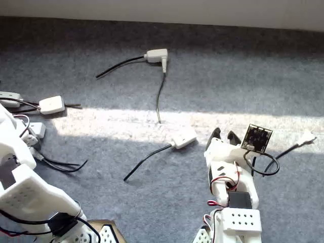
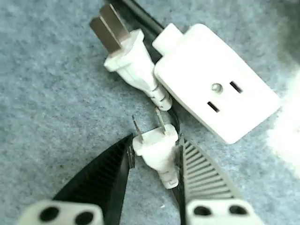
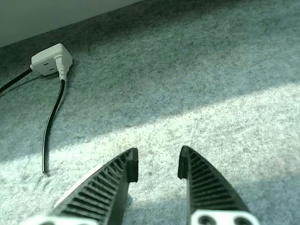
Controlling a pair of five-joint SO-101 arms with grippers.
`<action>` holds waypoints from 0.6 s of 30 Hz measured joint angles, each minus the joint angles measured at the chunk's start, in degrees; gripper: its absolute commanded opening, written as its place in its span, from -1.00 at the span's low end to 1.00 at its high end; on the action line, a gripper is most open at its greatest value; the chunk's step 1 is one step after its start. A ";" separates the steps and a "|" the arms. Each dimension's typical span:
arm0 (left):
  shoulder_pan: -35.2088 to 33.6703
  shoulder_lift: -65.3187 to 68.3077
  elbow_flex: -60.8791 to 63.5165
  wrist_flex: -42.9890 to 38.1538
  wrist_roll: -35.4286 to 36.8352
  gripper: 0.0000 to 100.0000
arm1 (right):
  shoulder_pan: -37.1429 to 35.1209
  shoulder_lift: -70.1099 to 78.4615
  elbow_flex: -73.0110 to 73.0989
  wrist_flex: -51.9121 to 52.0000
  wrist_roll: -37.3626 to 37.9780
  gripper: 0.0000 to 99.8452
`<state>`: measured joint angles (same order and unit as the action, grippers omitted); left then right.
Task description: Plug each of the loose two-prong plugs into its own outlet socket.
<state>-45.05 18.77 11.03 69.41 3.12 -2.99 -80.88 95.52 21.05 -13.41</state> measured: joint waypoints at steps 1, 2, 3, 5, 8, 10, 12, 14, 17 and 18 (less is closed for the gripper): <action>0.00 0.00 0.00 0.00 -1.32 -0.82 | 0.00 0.00 0.00 0.00 0.00 -0.69; 0.00 0.00 0.00 0.00 -2.11 -0.76 | 0.00 0.00 0.00 0.00 0.00 -0.69; 0.00 0.00 0.00 0.00 -2.55 -0.71 | 0.00 0.00 0.00 0.00 0.00 -0.69; -0.26 0.00 0.00 0.00 -2.81 -0.64 | 0.00 0.00 0.00 0.00 0.00 -0.69; -1.58 0.00 0.09 0.00 -2.81 -0.59 | 0.00 0.00 0.00 0.00 0.00 -0.69; -2.29 0.09 0.09 0.00 -2.81 -0.59 | 0.00 0.00 0.00 0.00 0.00 -0.69; -2.64 0.09 0.09 0.26 -2.81 -0.59 | 0.00 0.00 0.00 0.00 0.00 -0.69; -2.73 0.09 0.09 1.85 -2.55 -0.59 | 0.00 0.00 0.00 0.00 0.00 -0.69; -2.73 0.09 0.09 4.22 2.46 -0.59 | 0.00 0.00 0.00 0.00 0.00 -0.69; -2.73 0.09 0.09 4.66 5.45 -0.59 | 0.00 0.00 0.00 0.00 0.00 -0.69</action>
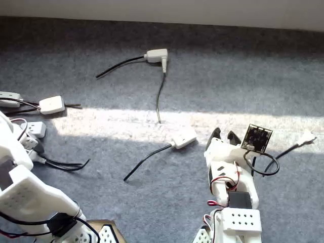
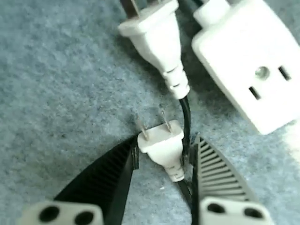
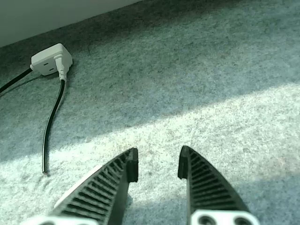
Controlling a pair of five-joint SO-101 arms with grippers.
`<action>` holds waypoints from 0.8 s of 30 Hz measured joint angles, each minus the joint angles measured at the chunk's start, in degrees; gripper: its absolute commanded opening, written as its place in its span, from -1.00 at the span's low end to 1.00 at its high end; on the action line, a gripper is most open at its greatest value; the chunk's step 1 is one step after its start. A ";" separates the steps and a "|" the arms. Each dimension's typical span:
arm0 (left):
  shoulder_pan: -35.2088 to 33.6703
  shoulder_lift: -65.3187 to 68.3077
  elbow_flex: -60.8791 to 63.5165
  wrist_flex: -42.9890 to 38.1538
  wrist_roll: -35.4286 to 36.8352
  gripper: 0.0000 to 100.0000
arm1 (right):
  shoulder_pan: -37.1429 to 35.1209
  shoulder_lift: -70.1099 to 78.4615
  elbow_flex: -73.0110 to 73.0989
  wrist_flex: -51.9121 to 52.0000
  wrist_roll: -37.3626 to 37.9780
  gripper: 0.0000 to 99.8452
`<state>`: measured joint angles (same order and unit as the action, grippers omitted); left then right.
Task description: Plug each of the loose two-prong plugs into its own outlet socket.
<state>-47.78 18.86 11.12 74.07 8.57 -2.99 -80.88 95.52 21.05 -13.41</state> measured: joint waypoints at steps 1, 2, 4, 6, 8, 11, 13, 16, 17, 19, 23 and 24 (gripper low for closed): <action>0.00 0.00 0.00 0.44 3.25 -0.59 | 0.00 0.00 0.00 0.00 0.00 -0.69; -0.09 0.00 0.00 0.88 6.77 -0.59 | 0.00 0.00 0.00 0.00 0.00 -0.69; -0.53 0.00 0.00 2.55 14.33 -0.59 | 0.00 0.00 0.00 0.00 0.00 -0.69; -0.53 0.00 0.00 4.66 21.36 -0.59 | 0.00 0.00 0.00 0.00 0.00 -0.69; -0.53 0.00 -0.35 6.15 25.67 -0.59 | 0.00 0.00 0.00 0.00 0.00 -0.69; -0.79 0.09 -1.49 8.97 27.60 -0.59 | 0.00 0.00 0.00 0.00 0.00 -0.69; -1.49 0.09 -1.49 9.49 28.13 -0.59 | 0.00 0.00 0.00 0.00 0.00 -0.69; -3.16 0.09 -1.49 8.97 29.01 -0.59 | 0.00 0.00 0.00 0.00 0.00 -0.69; -3.52 0.09 -1.49 8.18 29.54 -0.59 | 0.00 0.00 0.00 0.00 0.00 -0.69; -4.40 0.09 -1.58 7.12 29.89 -0.59 | 0.00 0.00 0.00 0.00 0.00 -0.69; -5.54 0.09 -4.31 6.95 30.15 -0.59 | 0.00 0.00 0.00 0.00 0.00 -0.69; -5.54 0.09 -5.45 8.09 30.15 -0.59 | 0.00 0.00 0.00 0.00 0.00 -0.69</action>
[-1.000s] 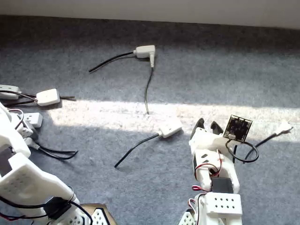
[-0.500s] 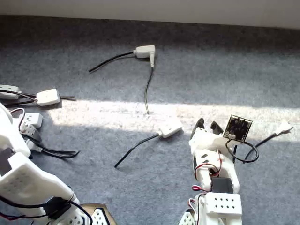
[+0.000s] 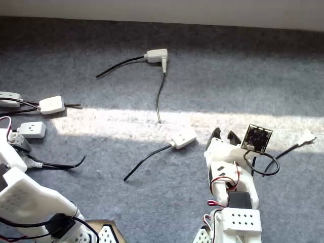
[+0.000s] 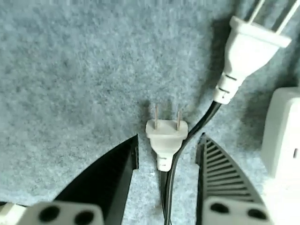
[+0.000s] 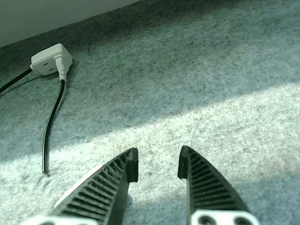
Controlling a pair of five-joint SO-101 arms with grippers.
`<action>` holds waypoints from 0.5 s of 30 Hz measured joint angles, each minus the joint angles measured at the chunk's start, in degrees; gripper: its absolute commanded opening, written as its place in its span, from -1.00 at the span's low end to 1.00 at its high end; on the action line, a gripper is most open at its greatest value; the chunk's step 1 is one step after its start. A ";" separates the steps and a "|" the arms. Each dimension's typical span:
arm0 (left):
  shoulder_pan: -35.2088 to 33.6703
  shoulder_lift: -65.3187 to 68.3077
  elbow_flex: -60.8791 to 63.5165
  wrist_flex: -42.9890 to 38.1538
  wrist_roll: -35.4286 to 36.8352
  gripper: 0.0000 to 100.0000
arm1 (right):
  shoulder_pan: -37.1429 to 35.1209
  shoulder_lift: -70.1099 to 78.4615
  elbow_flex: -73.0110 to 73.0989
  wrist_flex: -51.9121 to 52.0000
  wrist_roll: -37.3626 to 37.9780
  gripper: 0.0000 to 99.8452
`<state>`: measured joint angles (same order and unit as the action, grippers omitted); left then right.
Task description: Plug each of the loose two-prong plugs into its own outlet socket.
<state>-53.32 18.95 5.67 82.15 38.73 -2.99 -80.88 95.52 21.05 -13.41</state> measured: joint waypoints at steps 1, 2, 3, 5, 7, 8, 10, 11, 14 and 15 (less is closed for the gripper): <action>0.00 0.00 -1.58 1.67 0.00 -0.59 | 0.00 0.00 0.00 0.00 0.00 -0.69; 0.00 0.00 -2.99 3.69 0.00 -0.59 | 0.00 0.00 0.00 0.00 0.00 -0.69; 0.00 0.00 -4.57 5.89 0.00 -0.59 | 0.00 0.00 0.00 0.00 0.00 -0.69; 0.00 0.00 -6.95 10.29 0.00 -0.59 | 0.00 0.00 0.00 0.00 0.00 -0.69; 0.00 0.00 -7.91 12.66 0.00 -0.59 | 0.00 0.00 0.00 0.00 0.00 -0.69; 0.00 0.00 -7.91 12.92 0.00 -0.59 | 0.00 0.00 0.00 0.00 0.00 -0.69; 0.00 0.00 -7.65 12.57 0.00 -0.59 | 0.00 0.00 0.00 0.00 0.00 -0.69; -0.26 0.00 -6.77 11.96 0.00 -0.59 | 0.00 0.00 0.00 0.00 0.00 -0.69; -1.85 0.09 -3.34 8.70 0.00 -0.59 | 0.00 0.00 0.00 0.00 0.00 -0.69; -2.29 0.09 -2.46 7.56 0.00 -0.59 | 0.00 0.00 0.00 0.00 0.00 -0.69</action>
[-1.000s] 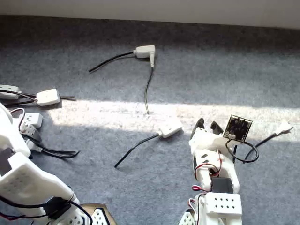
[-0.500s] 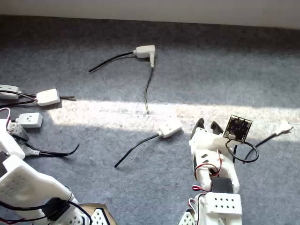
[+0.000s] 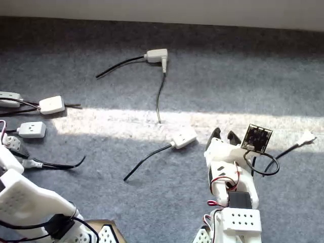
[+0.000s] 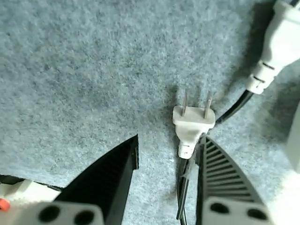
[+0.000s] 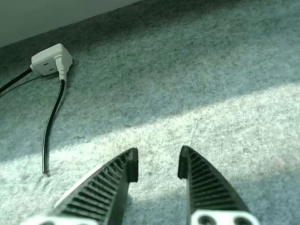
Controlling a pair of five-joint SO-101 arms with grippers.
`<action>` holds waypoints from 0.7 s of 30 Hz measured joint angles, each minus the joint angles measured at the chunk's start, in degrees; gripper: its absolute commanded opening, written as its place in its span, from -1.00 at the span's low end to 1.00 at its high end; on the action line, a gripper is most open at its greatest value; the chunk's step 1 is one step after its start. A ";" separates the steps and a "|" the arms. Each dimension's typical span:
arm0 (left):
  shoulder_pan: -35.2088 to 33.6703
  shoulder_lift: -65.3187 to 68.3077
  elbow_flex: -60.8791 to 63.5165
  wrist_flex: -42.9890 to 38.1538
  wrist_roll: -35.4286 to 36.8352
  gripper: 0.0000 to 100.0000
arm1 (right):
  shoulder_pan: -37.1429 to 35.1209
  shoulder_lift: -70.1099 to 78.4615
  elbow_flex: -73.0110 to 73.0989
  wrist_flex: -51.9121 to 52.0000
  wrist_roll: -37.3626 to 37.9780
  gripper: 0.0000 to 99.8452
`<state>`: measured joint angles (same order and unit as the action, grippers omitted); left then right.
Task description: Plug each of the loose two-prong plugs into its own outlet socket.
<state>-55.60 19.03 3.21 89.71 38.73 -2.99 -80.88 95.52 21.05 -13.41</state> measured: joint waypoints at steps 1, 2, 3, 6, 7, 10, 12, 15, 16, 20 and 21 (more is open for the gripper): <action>-0.44 0.00 0.79 -1.14 0.00 -0.59 | 0.00 0.00 0.00 0.00 0.00 -0.69; -0.70 0.00 1.41 -2.02 0.00 -0.59 | 0.00 0.00 0.00 0.00 0.00 -0.69; -0.88 0.00 1.58 -2.55 0.09 -0.59 | 0.00 0.00 0.00 0.00 0.00 -0.69; -1.23 0.00 1.85 -4.13 0.09 -0.59 | 0.00 0.00 0.00 0.00 0.00 -0.69; -1.23 0.00 1.85 -4.48 0.09 -0.59 | 0.00 0.00 0.00 0.00 0.00 -0.69; -1.14 -0.09 1.93 -5.01 0.09 -0.59 | 0.00 0.00 0.00 0.00 0.00 -0.69; -1.14 -0.09 1.93 -5.01 0.09 -0.59 | 0.00 0.00 0.00 0.00 0.00 -0.69; -0.35 -0.09 1.93 -5.01 0.09 -0.59 | 0.00 0.00 0.00 0.00 0.00 -0.69; 0.00 -0.09 1.93 -5.01 0.09 -0.59 | 0.00 0.00 0.00 0.00 0.00 -0.69; 0.79 -0.09 1.93 -5.01 -1.23 -0.59 | 0.00 0.00 0.00 0.00 0.00 -0.69; 1.14 -0.09 1.93 -5.01 -1.76 -0.59 | 0.00 0.00 0.00 0.00 0.00 -0.69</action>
<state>-54.46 18.95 5.14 84.70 36.97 -2.99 -80.88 95.52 21.05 -13.41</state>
